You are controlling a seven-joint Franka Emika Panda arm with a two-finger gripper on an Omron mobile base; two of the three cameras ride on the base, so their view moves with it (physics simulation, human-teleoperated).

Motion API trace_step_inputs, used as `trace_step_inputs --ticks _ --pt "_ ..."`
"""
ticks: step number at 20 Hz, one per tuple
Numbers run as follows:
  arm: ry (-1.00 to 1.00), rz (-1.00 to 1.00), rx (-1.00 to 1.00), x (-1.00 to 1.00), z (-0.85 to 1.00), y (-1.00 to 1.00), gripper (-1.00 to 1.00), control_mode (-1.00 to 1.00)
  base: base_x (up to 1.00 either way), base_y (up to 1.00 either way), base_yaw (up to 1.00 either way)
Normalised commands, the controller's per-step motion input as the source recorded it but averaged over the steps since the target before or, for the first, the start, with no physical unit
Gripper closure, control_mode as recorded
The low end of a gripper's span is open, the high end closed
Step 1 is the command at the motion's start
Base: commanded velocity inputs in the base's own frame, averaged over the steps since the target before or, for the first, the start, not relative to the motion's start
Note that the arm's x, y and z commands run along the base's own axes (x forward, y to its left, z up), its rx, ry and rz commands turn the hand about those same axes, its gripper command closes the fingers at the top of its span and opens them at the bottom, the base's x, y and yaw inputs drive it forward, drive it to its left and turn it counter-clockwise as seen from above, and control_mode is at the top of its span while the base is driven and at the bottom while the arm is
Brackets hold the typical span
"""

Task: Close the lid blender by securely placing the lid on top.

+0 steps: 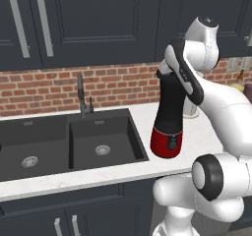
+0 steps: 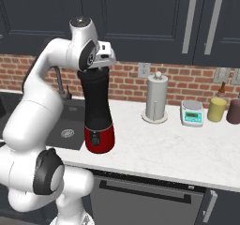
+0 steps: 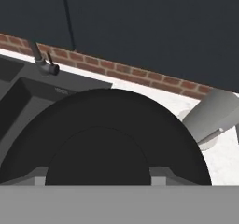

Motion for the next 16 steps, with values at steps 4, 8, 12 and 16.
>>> trace_step_inputs --ticks 4,8,12,16 --pt "0.0 0.0 0.0 0.24 -0.07 -0.12 1.0 -1.0 0.0 0.0 0.0" --pt "0.0 0.0 0.0 0.22 -0.11 -0.11 1.0 -1.0 0.0 0.0 0.0" --pt "0.0 0.0 0.0 0.21 -0.15 -0.07 1.0 -1.0 0.0 0.0 0.0" --pt "0.0 0.0 0.0 0.16 -0.2 0.0 1.0 -1.0 0.0 0.0 0.0"
